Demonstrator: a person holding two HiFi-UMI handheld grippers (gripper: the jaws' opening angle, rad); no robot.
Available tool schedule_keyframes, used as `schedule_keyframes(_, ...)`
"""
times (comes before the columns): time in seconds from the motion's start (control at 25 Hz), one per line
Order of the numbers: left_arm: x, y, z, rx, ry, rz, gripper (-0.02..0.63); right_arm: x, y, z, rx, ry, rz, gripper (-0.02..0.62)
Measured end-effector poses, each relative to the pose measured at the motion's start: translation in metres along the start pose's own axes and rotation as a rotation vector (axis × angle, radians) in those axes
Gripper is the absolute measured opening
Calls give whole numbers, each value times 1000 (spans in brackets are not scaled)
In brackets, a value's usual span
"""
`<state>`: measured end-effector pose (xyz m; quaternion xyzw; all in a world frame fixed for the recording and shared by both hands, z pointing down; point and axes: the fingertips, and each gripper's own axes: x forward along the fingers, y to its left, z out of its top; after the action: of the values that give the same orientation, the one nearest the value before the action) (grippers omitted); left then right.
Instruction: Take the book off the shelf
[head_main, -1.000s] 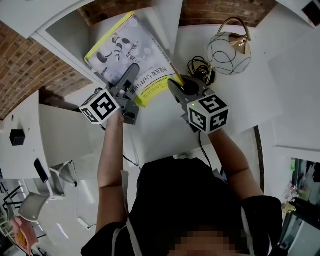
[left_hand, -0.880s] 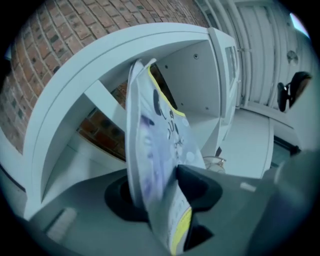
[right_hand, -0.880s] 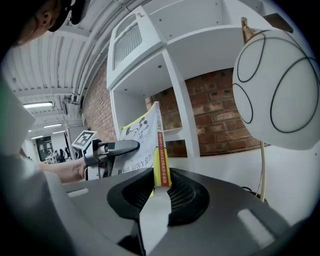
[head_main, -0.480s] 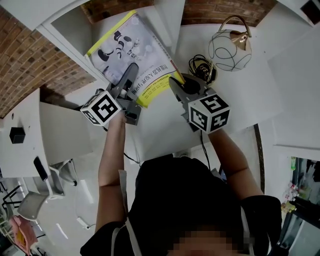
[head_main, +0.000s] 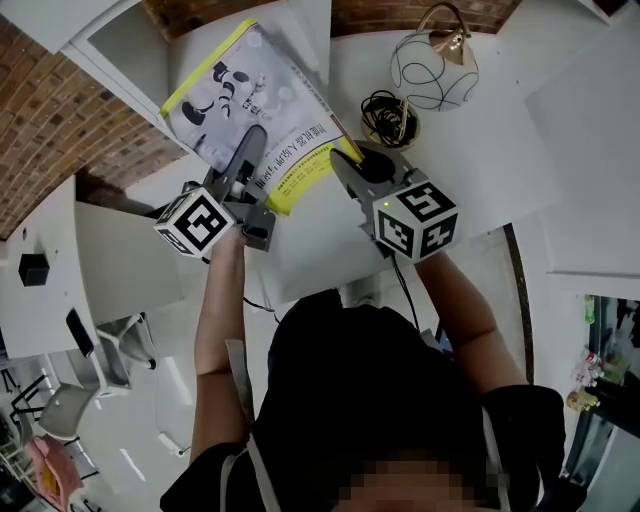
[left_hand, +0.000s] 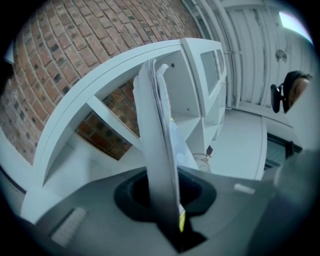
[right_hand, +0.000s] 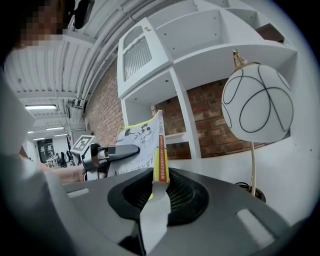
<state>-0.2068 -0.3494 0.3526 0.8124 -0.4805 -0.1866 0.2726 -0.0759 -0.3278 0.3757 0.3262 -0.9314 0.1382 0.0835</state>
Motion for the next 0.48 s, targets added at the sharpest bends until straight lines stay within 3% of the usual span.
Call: schedule_keyframes(0.48,-30,-37,-25,53,-16,32,77,-42,15,-18,12,4,54,69)
